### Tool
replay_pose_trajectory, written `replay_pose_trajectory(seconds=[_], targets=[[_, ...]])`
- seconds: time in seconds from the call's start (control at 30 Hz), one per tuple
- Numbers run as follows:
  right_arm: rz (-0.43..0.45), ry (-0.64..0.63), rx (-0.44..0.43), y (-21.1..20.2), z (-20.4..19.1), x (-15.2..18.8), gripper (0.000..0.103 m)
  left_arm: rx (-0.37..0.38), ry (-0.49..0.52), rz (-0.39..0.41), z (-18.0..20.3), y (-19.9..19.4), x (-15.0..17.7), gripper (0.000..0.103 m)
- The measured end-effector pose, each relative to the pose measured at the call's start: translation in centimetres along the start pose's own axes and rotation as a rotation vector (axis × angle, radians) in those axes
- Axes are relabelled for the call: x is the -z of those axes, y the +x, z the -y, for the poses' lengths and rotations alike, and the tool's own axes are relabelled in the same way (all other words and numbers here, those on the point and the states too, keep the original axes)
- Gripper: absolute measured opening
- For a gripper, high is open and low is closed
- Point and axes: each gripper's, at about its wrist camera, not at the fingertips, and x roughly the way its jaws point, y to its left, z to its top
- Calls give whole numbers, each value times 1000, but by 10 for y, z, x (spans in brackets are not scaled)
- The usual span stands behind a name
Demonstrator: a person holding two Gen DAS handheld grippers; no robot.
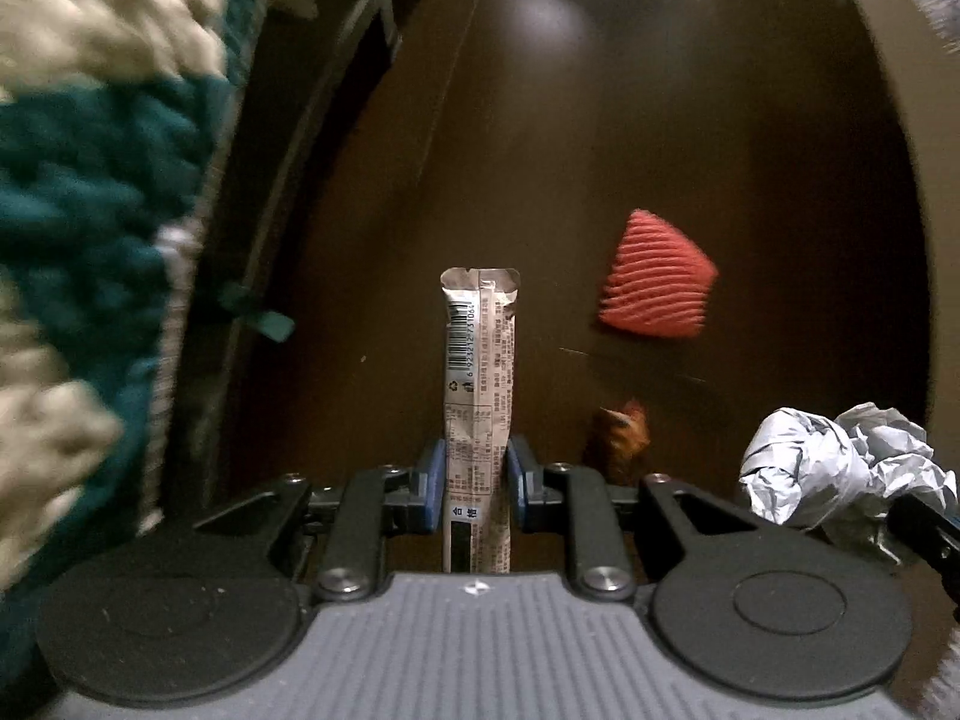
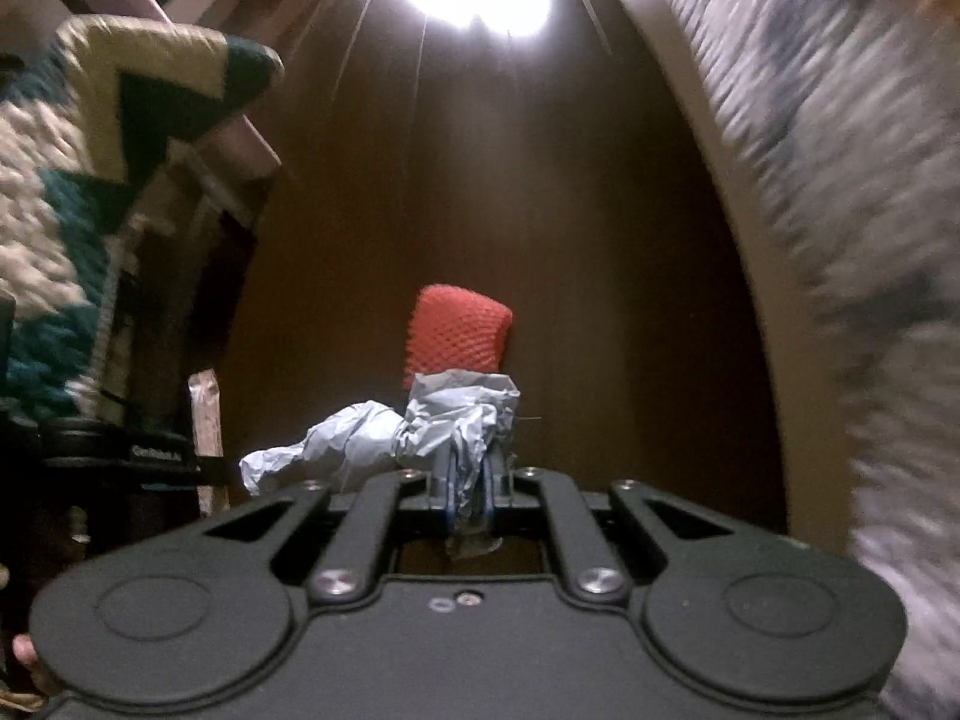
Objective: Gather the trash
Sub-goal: 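Lift the stick wrapper and silver foil off the floor with both tools, then carry the stick wrapper and silver foil with both tools to the black bin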
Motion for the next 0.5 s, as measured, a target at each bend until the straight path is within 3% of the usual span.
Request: replay_pose_trajectory(seconds=[0.23, 0.5], targets=[[56, 2, 4, -133, -31, -17, 7, 80, 0, 50, -5, -146, 10, 21], [107, -111, -16, -280, -86, -49, 7, 129, 61, 143, -12, -320, 14, 21]])
